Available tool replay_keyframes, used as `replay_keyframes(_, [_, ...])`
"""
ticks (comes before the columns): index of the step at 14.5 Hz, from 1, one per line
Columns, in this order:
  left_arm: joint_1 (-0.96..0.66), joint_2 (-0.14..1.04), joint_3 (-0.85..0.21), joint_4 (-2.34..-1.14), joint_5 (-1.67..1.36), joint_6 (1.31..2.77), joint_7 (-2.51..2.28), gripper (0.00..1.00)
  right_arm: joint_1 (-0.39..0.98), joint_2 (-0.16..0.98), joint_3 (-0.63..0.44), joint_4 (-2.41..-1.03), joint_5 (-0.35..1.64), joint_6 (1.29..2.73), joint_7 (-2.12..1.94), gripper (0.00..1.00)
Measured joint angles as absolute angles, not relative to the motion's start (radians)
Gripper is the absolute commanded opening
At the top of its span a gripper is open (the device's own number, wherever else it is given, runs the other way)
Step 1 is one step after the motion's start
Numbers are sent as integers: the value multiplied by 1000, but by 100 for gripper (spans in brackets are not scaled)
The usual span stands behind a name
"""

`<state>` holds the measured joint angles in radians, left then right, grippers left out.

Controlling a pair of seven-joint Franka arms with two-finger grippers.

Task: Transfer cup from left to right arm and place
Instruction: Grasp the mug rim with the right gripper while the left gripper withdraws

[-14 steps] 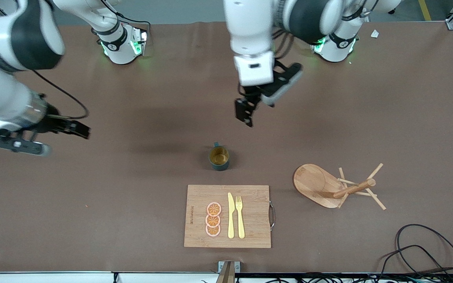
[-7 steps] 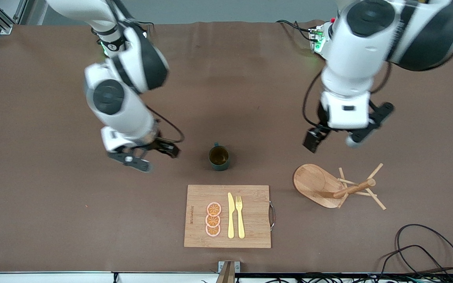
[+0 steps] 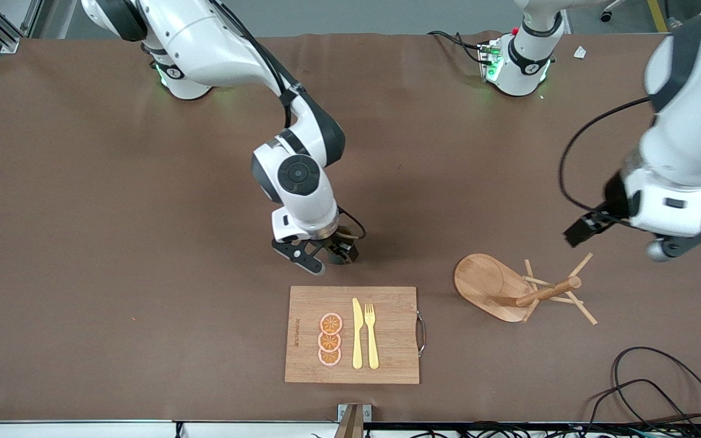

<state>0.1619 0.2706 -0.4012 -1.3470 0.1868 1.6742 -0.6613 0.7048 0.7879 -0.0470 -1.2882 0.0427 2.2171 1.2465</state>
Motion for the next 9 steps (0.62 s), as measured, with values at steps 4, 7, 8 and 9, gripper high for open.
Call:
replay_keyframes(4, [243,190,-380,-1346,106,1565,-417,100,734,832,-47,-1248,43,2230,1311,88])
replay_keyframes(7, [214,127,-290,-1348,82,1485,-237,100,744,867,-47,-1232,42,2242,1315,39])
replay_keyframes(8, [181,110,-248,-1355,72,1454,-197,100,744,875,-47,-1230,41,2243,1307,26])
replay_keyframes(9, [140,91,-202,-1372,52,1437,-177,100,744,880,-48,-1229,41,2243,1291,15])
